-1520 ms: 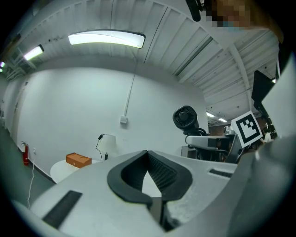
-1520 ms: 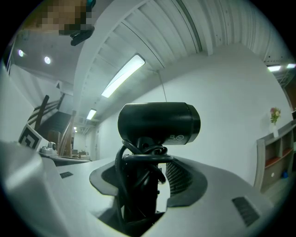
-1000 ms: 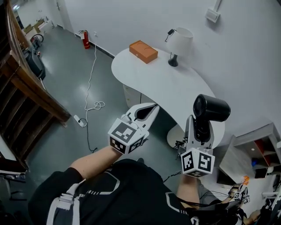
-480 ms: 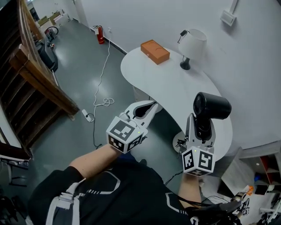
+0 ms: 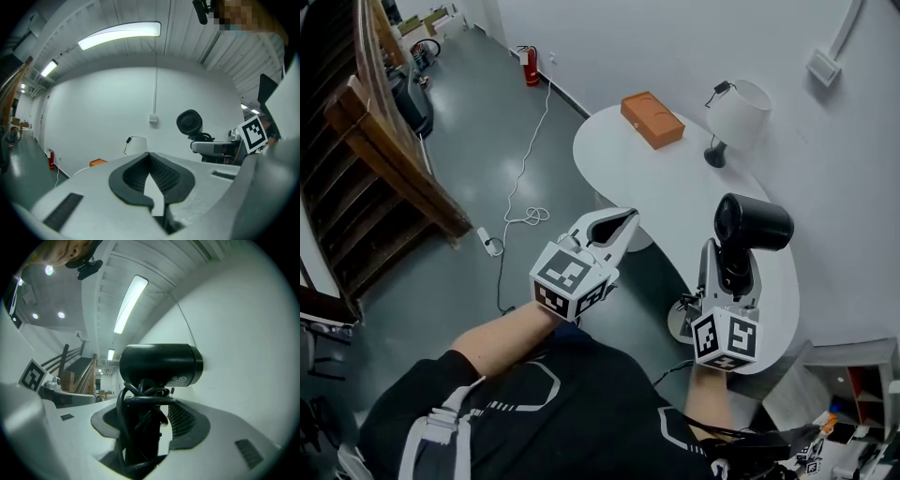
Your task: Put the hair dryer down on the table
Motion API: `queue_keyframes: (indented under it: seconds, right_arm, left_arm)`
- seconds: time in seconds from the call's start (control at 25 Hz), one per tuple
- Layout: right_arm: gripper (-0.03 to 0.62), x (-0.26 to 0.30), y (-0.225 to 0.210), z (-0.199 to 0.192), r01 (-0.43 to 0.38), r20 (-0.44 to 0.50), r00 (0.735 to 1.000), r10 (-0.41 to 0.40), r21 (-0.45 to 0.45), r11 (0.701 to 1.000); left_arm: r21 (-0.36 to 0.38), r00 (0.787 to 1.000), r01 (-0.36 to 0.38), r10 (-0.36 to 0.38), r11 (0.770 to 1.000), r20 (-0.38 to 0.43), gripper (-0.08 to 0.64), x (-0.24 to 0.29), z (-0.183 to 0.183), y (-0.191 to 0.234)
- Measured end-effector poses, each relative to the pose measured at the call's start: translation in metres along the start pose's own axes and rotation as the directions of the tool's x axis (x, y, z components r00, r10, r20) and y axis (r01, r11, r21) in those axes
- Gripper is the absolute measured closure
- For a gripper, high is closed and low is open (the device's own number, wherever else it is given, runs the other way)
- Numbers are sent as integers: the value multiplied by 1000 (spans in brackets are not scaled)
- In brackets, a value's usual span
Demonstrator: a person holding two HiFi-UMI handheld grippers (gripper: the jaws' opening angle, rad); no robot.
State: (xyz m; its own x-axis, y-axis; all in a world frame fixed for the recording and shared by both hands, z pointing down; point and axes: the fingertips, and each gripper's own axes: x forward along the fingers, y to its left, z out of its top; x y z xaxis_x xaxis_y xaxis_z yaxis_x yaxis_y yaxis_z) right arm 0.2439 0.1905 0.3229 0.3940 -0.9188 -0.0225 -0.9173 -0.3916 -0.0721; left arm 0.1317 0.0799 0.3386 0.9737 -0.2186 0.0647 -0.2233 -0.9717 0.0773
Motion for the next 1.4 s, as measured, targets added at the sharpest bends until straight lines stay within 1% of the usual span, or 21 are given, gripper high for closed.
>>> queue_keyframes:
  seconds: [0.36,0.52,0.6,0.76,0.88,0.96,1.2,1.28,1.4]
  right_arm:
    - [333,87,32,-7,-69,-33,997,68,-3,998]
    - [333,126,50,-10,-94,-51,994,94,19,995]
    - [333,147,59,-15,-109,-64,992,110,21,994]
    - [333,188,74,-23,-127,-89,988,128,11,992]
    - [333,219,86,-28,-133,-96,986,133,10,991]
    - [333,239,94,-34,-133,-101,986,135,19,991]
    - [333,294,117,-50,-142,-138,980,145,30,989]
    - [333,309,122,-53,-143,-148,978,145,24,989]
    - [333,328,129,-60,-150,-172,974,146,-8,989]
  left_arm:
    - [-12,996,-86,86,996,7,560,20,7,89]
    - [-27,995,-100,100,995,5,560,22,10,129]
    - [-34,993,-116,116,993,-3,560,25,9,151]
    - [-14,984,-175,174,985,-27,560,33,4,196]
    - [-30,979,-201,200,979,-47,560,33,-2,231]
    - [-35,978,-202,200,979,-54,560,36,-5,250]
    - [-68,985,-165,162,984,-53,560,45,-10,295]
    - [-82,985,-163,158,983,-64,560,49,-14,307]
    - [-89,983,-169,162,982,-83,560,58,-21,319]
